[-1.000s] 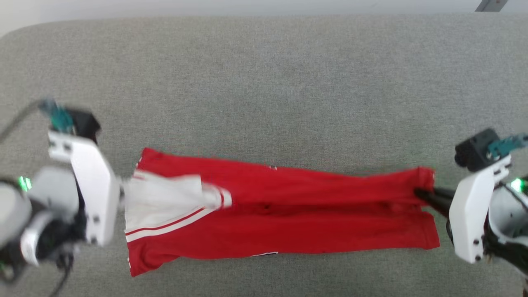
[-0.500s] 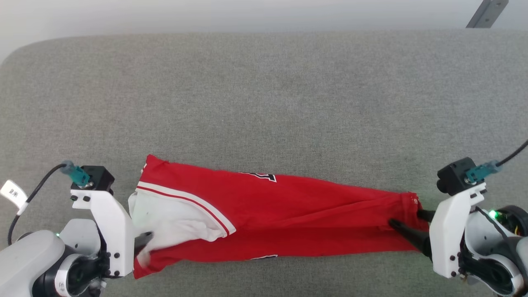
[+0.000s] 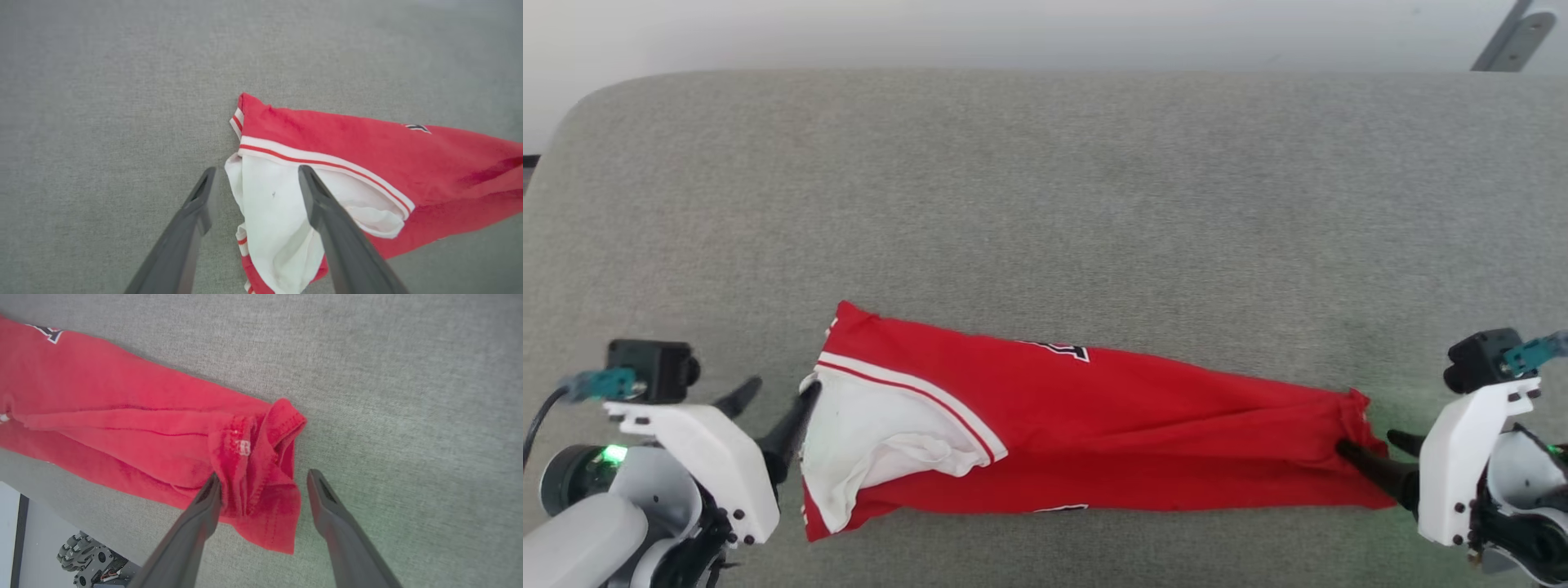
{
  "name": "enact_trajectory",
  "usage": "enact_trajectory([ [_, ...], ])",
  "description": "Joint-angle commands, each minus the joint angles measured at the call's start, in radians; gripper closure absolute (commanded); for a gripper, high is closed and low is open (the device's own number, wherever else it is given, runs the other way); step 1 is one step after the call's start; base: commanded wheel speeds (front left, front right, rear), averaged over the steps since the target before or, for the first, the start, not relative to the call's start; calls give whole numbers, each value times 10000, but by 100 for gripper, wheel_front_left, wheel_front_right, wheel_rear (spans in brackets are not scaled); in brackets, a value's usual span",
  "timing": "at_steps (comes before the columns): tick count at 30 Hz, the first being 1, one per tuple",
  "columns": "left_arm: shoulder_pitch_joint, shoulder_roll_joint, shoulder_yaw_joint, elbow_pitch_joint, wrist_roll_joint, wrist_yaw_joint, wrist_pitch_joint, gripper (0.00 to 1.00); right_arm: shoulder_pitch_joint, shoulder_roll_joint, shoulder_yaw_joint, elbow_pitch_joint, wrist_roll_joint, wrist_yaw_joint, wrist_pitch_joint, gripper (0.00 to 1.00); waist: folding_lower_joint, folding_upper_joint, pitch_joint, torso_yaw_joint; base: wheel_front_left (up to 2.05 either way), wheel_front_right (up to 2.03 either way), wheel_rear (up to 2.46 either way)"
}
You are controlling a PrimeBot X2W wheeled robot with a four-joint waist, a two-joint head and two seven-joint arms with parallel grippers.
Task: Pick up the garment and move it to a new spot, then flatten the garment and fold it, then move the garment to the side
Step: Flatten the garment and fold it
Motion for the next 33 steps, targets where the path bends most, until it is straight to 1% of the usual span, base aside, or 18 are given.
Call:
enact_trajectory([
  [1, 204, -78, 98, 80, 54, 18, -334, 0, -158, 34, 72, 172, 77, 0, -79, 0, 0, -1, 29, 94, 0, 0, 0],
  [5, 653, -246, 345, 262, 287, -110, -1656, 0, -518, 109, 667, 951, 507, 0, -442, 0, 0, -1, 70, 326, 0, 0, 0],
  [7, 866, -416, 485, 341, 267, -190, -2241, 0, -753, 100, 1061, 1338, 838, 0, -621, 0, 0, -1, 95, 451, 0, 0, 0],
  [10, 1090, -567, 709, 520, 480, -212, -2837, 0, -938, 62, 1703, 1976, 1159, 0, -665, 0, 0, -1, 93, 647, 0, 0, 0],
  [11, 1189, -610, 790, 576, 624, -237, -2968, 0, -1025, 63, 1901, 2168, 1259, 0, -703, 20, 0, -1, 93, 700, 0, 0, 0],
  [12, 1276, -714, 937, 640, 715, -244, -3070, 0, -1105, 66, 2033, 2339, 1384, 0, -765, 58, 0, -1, 96, 752, 0, 0, 0],
  [13, 1391, -881, 1109, 690, 657, -269, -3129, 0, -1182, 55, 2157, 2444, 1539, 0, -869, 100, 0, -1, 92, 811, 0, 0, 0],
  [14, 1528, -981, 1302, 759, 820, -307, -3175, 0, -1246, 4, 2270, 2547, 1667, 1, -947, 100, 0, -1, 84, 858, 0, 0, 0],
  [15, 1662, -1065, 1524, 862, 997, -250, -3211, 0, -1285, -104, 2348, 2638, 1776, 0, -1002, 100, 0, -1, 80, 893, 0, 0, 0],
  [18, 2224, -1791, 2727, 923, 1601, -419, -3213, 0, -1440, -415, 2218, 2835, 2258, -3, -1217, 100, 0, -1, 54, 970, 0, 0, 0],
  [20, 2802, -2281, 3569, 954, 2166, -643, -3211, 0, -1527, -709, 2006, 2880, 2559, -16, -1315, 100, 0, -1, 36, 973, 0, 0, 0],
  [25, 4135, -3689, 5637, 977, 3627, -1568, -3213, 0, -1488, -1484, 1380, 2930, 3001, -8, -1506, 100, 0, -1, 8, 858, 0, 0, 0],
  [27, 4574, -4281, 6371, 977, 4108, -2040, -3214, 0, -1435, -1745, 1101, 3004, 3031, -3, -1582, 100, 0, -1, 16, 782, 0, 0, 0],
  [30, 5051, -5065, 7326, 1081, 4732, -2652, -3215, 0, -1413, -2198, 618, 3201, 2943, -3, -1641, 100, 0, -1, 37, 645, 0, 0, 0],
  [31, 5051, -5065, 7326, 1081, 4732, -2652, -3215, 0, -1413, -2198, 618, 3201, 2943, -3, -1641, 100, 0, -1, 37, 645, 0, 0, 0],
  [33, 5280, -5513, 7802, 1156, 5144, -3007, -3213, 0, -1438, -2459, 296, 3380, 2863, -3, -1671, 100, 0, -1, 51, 554, 0, 0, 0],
])
